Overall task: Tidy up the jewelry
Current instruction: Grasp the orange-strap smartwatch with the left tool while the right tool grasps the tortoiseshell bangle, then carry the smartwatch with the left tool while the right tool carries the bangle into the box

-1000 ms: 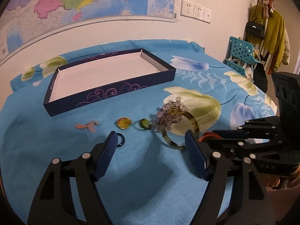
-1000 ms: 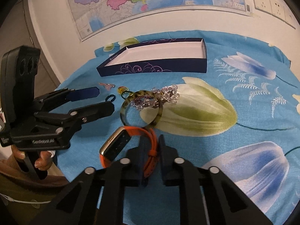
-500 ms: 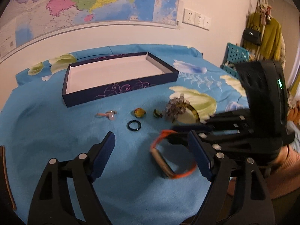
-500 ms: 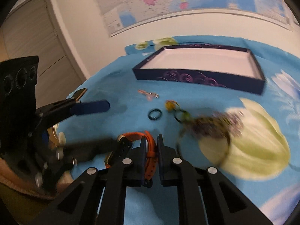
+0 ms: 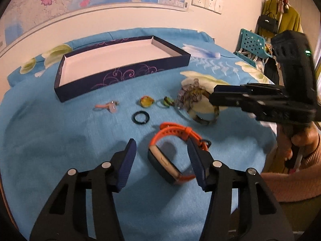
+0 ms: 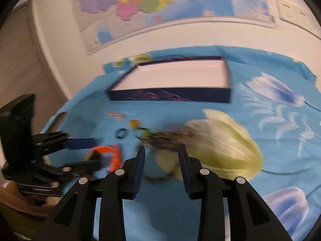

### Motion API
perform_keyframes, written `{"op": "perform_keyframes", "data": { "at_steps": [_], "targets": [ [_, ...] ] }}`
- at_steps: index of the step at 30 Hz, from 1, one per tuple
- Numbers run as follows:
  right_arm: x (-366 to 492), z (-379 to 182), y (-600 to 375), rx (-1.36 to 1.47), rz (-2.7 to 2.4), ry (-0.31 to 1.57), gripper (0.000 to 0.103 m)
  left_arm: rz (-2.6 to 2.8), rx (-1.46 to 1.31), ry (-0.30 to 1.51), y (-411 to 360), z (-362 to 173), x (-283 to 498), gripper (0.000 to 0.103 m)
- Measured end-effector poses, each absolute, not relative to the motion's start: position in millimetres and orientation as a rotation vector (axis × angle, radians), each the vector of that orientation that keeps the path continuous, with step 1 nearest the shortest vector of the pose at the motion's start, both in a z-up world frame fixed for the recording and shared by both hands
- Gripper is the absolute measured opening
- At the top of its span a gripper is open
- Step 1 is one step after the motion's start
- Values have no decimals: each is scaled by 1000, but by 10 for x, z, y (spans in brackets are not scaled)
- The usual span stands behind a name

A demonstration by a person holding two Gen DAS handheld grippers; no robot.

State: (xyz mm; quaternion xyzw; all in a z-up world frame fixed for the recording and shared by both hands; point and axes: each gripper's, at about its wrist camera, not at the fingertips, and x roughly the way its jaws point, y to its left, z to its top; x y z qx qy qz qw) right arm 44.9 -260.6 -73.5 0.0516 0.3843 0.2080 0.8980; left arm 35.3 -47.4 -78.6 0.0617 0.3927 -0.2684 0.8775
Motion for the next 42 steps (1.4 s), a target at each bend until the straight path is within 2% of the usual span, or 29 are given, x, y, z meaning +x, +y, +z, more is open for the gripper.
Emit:
{"op": "perform_keyframes", "data": {
  "at_steps": [6,9,10,13,16,17,30,42],
  "targets": [
    [550,-863,-2594,96,416,836,31,-569,99,855,-420,-835,249,51],
    [581,-899,-2578,93,413,857,17,-568,81,872,-403,-861,267,48],
    [584,-906,-2562,89,408,859,11,-568,79,874,-407,-865,275,45],
    [569,-890,-2575,92,409,851,7,-558,82,880,-436,-873,306,32],
    [570,-829,-2589,105,413,834,7,-548,86,878,-443,-868,323,14],
    [569,-805,-2596,109,416,828,7,-542,87,877,-439,-869,330,13],
    [792,-454,-2645,129,458,747,7,-502,73,767,-270,-501,563,12],
    [1694,-189,-2626,112,442,715,7,-381,83,658,-188,-71,1496,12]
  ]
}}
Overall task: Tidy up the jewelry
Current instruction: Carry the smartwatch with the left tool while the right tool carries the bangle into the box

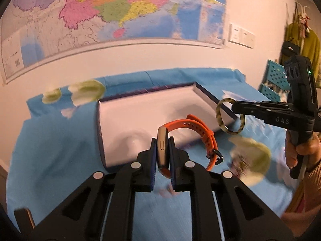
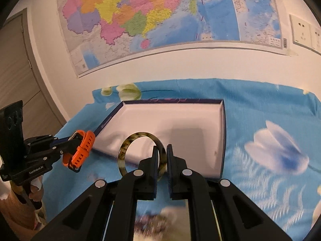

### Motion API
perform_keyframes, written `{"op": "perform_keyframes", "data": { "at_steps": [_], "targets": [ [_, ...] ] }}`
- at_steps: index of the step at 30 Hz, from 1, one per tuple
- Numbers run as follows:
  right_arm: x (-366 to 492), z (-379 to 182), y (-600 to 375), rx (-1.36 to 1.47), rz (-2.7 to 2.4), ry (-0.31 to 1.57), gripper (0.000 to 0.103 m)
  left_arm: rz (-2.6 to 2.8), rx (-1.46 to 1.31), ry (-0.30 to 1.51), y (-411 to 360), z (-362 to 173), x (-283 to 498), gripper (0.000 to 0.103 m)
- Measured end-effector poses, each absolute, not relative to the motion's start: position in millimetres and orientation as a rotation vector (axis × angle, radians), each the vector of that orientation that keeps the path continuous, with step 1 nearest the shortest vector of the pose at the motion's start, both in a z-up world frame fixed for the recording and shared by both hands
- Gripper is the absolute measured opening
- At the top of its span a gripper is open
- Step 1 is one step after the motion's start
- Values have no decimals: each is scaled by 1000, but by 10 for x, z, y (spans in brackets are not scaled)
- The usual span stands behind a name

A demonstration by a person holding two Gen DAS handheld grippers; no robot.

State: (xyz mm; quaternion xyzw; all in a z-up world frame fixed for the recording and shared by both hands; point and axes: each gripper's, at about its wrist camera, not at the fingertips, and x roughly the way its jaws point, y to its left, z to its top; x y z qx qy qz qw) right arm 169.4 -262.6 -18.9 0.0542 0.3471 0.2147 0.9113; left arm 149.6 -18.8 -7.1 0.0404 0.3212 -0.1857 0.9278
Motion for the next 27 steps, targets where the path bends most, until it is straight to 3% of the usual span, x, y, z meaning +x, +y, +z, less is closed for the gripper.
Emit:
{"op": "perform_keyframes", "data": {
  "at_steps": [27],
  "targets": [
    [3298,-644,-2338,39,319,930,7,-273,105,819,-385,-528,3192,12]
  ]
}}
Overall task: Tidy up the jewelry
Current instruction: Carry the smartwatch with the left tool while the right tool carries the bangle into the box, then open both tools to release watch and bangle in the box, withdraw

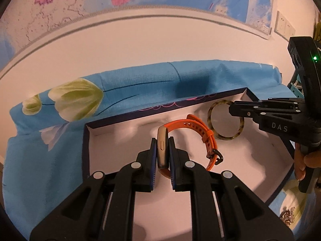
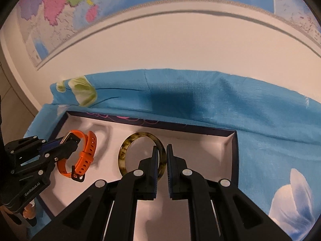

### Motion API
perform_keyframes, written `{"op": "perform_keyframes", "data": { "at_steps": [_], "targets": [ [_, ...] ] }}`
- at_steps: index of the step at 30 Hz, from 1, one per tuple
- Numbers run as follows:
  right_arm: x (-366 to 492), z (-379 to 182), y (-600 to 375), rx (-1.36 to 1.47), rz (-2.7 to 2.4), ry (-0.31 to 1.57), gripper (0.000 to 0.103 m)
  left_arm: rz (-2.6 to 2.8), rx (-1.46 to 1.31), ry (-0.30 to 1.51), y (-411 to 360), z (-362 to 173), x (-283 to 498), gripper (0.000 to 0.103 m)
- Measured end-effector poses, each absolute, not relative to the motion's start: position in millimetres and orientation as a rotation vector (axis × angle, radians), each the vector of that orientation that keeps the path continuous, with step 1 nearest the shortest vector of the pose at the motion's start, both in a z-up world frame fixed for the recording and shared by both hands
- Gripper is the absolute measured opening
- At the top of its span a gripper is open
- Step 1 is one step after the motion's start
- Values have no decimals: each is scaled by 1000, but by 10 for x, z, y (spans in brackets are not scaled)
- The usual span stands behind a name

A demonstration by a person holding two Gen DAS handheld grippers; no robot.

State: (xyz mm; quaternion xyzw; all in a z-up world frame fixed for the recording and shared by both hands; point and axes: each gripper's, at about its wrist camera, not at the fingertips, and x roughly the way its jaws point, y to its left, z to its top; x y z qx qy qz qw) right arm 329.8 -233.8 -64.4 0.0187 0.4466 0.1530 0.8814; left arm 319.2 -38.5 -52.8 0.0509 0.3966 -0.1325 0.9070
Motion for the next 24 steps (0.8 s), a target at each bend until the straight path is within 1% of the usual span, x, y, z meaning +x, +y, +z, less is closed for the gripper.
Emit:
{"op": "perform_keyframes", "data": {
  "at_steps": [4,9,12,14,16,18,19,20,22,24],
  "targets": [
    [3341,-674,-2305,31,305,954,7,-264,102,849,-392,-569,3306,12],
    [3334,-705,-2340,49,286,962,12,-245,103,889,-425,-603,3399,13],
    [3292,-678,-2378,63,280,940,15,-234,99,891,-441,-604,3418,16],
    [3248,-644,-2402,74,280,925,20,-236,92,874,-431,-579,3361,20],
    [3146,-578,-2425,77,303,897,22,-238,95,841,-418,-531,3270,21],
    [2997,-504,-2448,76,329,872,22,-240,99,794,-400,-456,3115,29],
    [2918,-464,-2461,77,347,858,24,-245,102,770,-393,-415,3031,32],
    [2825,-423,-2473,77,364,842,30,-249,110,739,-378,-359,2915,32],
    [2583,-330,-2505,69,406,807,37,-275,105,693,-333,-276,2684,37],
    [2318,-259,-2521,48,452,782,37,-295,108,660,-311,-216,2463,38]
  ]
}}
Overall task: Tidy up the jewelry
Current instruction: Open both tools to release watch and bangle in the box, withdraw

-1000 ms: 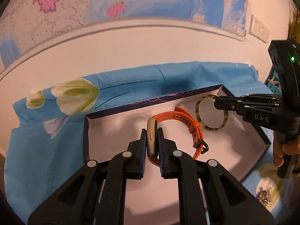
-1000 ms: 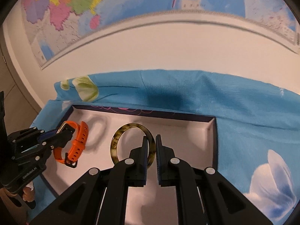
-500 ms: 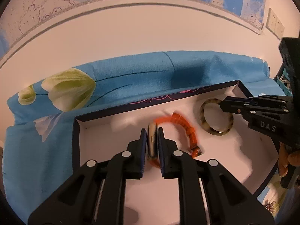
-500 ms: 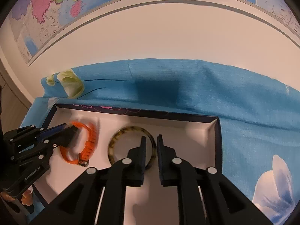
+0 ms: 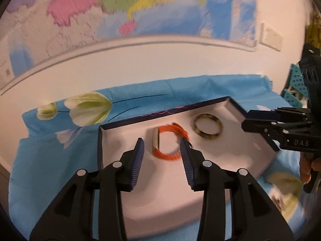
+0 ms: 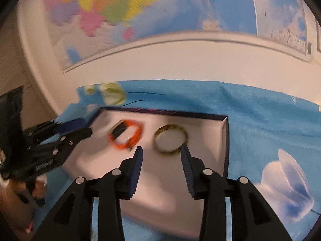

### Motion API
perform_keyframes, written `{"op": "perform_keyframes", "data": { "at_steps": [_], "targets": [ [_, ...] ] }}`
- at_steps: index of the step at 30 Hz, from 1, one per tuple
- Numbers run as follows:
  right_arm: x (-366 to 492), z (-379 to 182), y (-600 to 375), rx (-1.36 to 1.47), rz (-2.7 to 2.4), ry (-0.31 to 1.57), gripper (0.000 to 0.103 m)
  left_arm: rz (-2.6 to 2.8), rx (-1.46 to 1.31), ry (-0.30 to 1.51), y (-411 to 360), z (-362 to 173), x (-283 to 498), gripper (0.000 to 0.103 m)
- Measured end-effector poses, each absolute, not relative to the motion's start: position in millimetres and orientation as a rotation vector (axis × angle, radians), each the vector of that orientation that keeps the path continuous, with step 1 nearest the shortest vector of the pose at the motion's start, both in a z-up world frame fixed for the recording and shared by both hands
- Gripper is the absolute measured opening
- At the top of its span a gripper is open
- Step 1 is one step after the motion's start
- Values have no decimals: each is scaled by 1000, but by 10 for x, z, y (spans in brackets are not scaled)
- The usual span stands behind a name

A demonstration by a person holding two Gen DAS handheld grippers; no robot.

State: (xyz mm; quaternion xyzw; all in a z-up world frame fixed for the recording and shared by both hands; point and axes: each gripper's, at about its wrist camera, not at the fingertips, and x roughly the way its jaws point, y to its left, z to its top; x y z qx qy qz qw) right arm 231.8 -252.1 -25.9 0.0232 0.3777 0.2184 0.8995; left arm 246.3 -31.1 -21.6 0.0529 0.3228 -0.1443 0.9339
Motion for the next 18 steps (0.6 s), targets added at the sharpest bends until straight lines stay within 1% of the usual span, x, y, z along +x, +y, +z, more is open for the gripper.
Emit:
{"op": "perform_keyframes", "data": {
  "at_steps": [1,4,9,13,18],
  "targets": [
    [2173,-237,-2524,29,468,773,37,-310,107,650,-301,-192,2372,41],
    [1827,-233,-2544,10,509,767,37,-353,102,623,-257,-151,2006,44],
    [1334,-426,-2623,-11,537,818,37,-410,97,632,-250,-230,1550,47],
    [1124,-627,-2624,-45,534,865,37,-437,104,652,-275,-343,1274,48],
    [1084,-714,-2590,-68,523,871,37,-453,142,658,-368,-434,1040,49]
  ]
}}
